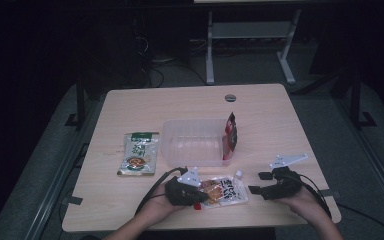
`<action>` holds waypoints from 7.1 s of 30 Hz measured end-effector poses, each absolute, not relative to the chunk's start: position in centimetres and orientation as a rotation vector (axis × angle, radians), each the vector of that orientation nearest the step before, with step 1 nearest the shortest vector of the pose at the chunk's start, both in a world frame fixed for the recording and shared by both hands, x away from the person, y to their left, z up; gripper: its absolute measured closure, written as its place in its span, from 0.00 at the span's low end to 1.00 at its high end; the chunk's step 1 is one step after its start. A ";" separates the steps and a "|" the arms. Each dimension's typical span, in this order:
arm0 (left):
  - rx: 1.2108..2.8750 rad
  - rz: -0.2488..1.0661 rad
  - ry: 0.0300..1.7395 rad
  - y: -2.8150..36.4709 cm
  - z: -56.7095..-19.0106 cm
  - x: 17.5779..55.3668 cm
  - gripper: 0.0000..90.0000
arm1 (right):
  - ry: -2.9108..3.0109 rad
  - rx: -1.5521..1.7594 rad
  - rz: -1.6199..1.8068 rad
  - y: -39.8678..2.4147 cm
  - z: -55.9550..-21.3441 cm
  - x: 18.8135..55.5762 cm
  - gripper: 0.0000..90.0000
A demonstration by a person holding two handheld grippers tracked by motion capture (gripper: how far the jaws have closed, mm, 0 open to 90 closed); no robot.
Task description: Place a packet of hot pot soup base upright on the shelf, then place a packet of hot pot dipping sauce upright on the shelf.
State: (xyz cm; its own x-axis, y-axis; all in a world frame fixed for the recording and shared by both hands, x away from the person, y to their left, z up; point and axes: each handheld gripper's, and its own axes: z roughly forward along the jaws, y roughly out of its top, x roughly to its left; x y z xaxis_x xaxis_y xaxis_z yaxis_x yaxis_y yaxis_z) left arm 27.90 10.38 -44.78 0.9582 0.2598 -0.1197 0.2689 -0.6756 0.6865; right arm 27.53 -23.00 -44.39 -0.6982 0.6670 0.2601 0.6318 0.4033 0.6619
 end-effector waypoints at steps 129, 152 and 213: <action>2.232 -0.027 0.574 20.7 -43.0 27.3 0.44 | 2.630 0.704 1.877 -17.1 -36.7 29.3 1.00; 2.279 -0.004 0.625 23.5 -43.6 26.9 0.34 | 2.511 0.706 1.885 -16.3 -31.9 32.6 1.00; 2.264 0.024 0.692 24.6 -43.9 25.8 0.34 | 2.506 0.951 1.624 -15.1 -35.2 38.9 1.00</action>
